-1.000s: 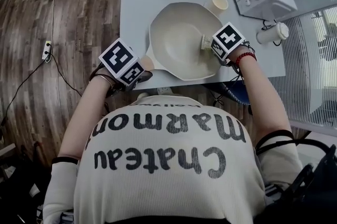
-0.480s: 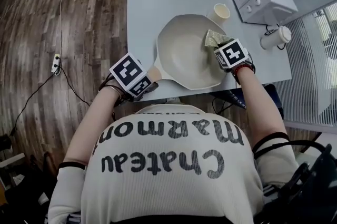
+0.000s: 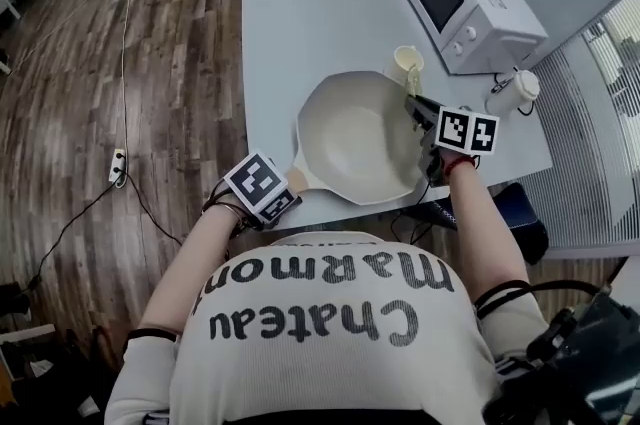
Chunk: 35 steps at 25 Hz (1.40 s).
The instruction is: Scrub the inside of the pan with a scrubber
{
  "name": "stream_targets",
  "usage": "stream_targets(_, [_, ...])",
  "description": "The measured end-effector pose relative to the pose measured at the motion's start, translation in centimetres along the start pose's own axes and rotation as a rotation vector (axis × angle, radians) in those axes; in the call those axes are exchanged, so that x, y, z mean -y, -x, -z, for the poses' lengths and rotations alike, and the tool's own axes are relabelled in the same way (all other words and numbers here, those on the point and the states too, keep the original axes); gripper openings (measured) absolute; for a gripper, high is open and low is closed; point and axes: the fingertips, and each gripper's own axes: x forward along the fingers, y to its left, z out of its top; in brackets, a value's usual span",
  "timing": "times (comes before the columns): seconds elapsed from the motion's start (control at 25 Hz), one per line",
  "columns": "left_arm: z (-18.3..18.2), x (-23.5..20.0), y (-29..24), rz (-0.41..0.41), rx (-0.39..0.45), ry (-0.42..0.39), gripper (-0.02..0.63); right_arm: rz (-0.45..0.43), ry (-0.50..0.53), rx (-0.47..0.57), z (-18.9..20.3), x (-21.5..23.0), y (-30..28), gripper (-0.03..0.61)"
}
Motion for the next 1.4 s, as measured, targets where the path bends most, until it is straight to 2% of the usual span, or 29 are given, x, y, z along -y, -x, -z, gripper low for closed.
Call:
stream_targets(0.16, [-0.4,-1.0,0.6,-0.096,0.007,-0.025,0.183,-0.123,-0.121,0.159,-2.2,-3.4,1.3,0.061])
stream_targets(0.24, [-0.3,-0.9,0.7,-0.137,0.009,-0.038,0.184,-0.202,-0.159,0.186,-1.8,-5.8,1.8,0.061])
stream_targets(0.36, [-0.3,-0.9,0.9,-0.242,0.024,-0.098,0.206,-0.276,-0.186,0.16,0.6,-8.1,2.7,0.061])
stream_targets(0.56, [-0.3,-0.7,0.8,-0.329,0.026,-0.128,0.226,-0.248,-0.119,0.071,3.9,-7.3,4.1,0.061])
stream_targets(0.68, [-0.7,-1.6,0.9,-0.397,0.013,-0.182,0.23,-0.312,-0.158,0.083,3.6,-7.1,6.2,0.061])
stream_targets(0.76, [-0.9,-2.5,1.3,-0.469,-0.005,-0.225,0.271,-0.334,-0.158,0.095,3.2,-6.7,7.9,0.061])
stream_targets(0.88, [-1.1,-3.4,2.2,-0.593,-0.023,-0.276,0.351,-0.313,-0.105,0.122,2.8,-5.5,10.8,0.061])
stream_targets(1.0, [-1.0,-3.1,3.1,-0.669,-0.016,-0.319,0.354,-0.302,-0.075,0.133,3.2,-4.4,14.0,0.061])
stream_targets(1.08, [-0.9,-2.3,3.6,-0.663,0.015,-0.303,0.361,-0.286,-0.075,0.13,4.1,-3.3,15.8,0.061])
stream_targets(1.16, [-1.2,-1.1,4.4,-0.625,0.076,-0.253,0.38,-0.281,-0.114,0.128,4.9,-2.1,16.8,0.061])
stream_targets(1.28, [-1.8,1.2,6.1,-0.587,0.214,-0.167,0.38,-0.32,-0.199,0.131,6.1,-1.7,17.5,0.061])
stream_targets(1.4, [-2.1,3.4,8.3,-0.595,0.367,-0.097,0.38,-0.335,-0.212,0.144,6.8,-1.9,18.1,0.061])
